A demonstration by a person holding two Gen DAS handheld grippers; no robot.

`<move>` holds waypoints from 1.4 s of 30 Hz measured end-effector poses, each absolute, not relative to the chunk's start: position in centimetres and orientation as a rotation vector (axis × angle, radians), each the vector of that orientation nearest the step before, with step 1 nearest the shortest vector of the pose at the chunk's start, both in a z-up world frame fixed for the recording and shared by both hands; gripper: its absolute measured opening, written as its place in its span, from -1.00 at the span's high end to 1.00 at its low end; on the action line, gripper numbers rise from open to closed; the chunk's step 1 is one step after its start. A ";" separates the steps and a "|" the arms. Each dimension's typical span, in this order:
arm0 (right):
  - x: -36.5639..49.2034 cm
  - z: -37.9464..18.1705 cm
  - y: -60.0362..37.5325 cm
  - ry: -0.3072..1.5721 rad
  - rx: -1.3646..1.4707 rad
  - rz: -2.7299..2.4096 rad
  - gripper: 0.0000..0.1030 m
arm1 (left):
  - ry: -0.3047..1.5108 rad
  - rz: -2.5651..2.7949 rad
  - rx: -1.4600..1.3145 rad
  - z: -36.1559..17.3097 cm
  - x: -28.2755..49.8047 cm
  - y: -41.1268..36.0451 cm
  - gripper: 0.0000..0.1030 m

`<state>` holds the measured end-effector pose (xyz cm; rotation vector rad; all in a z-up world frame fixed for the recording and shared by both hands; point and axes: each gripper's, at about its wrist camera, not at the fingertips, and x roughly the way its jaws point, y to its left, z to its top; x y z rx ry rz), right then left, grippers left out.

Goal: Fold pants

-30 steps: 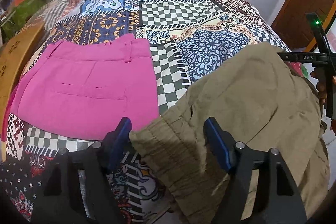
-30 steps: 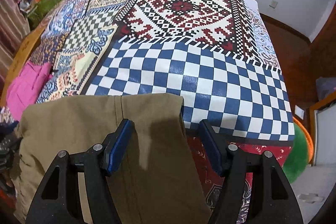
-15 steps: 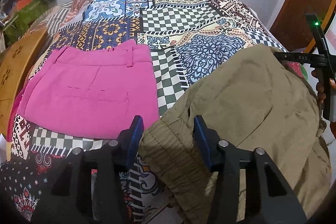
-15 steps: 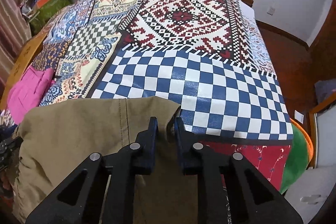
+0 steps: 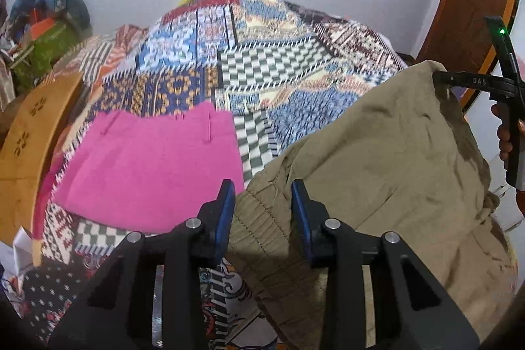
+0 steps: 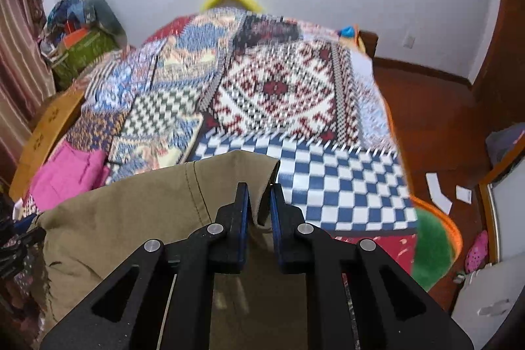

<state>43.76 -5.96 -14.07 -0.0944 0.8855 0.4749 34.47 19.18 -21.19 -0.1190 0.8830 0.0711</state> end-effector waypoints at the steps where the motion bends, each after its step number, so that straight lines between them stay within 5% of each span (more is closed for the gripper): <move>1: 43.6 -13.6 -6.0 0.873 -0.090 0.472 0.79 | 0.873 0.072 -0.110 -20.7 34.5 19.1 0.33; 24: 31.1 -3.5 -13.0 0.696 -0.002 0.510 0.79 | 0.759 0.029 -0.039 -11.2 26.2 14.3 0.35; 42: 19.7 -7.2 -18.3 0.787 0.037 0.487 0.79 | 0.784 -0.042 0.031 -11.6 15.8 9.6 0.38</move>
